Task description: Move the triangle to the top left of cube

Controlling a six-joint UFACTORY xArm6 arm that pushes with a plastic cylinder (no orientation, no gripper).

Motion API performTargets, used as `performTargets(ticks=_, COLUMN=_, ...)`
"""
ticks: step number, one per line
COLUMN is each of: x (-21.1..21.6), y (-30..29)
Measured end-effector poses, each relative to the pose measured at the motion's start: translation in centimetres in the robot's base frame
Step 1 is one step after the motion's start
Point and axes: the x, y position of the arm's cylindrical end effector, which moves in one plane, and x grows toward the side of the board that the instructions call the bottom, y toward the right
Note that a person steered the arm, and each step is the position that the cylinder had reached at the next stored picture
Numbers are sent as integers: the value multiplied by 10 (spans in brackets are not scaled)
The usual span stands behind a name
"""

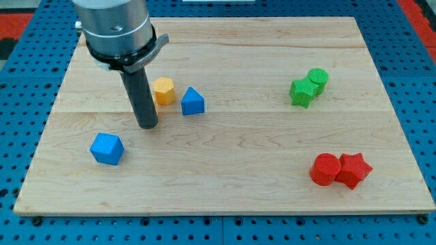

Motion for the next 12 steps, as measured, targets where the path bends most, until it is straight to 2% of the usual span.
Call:
performTargets(ticks=2, x=-41, y=10)
performTargets(ticks=4, x=-51, y=125)
performTargets(ticks=5, x=-51, y=164)
performTargets(ticks=6, x=-30, y=169)
performTargets(ticks=8, x=24, y=166)
performTargets(ticks=9, x=52, y=141)
performTargets(ticks=10, x=65, y=67)
performTargets(ticks=11, x=50, y=40)
performTargets(ticks=12, x=17, y=55)
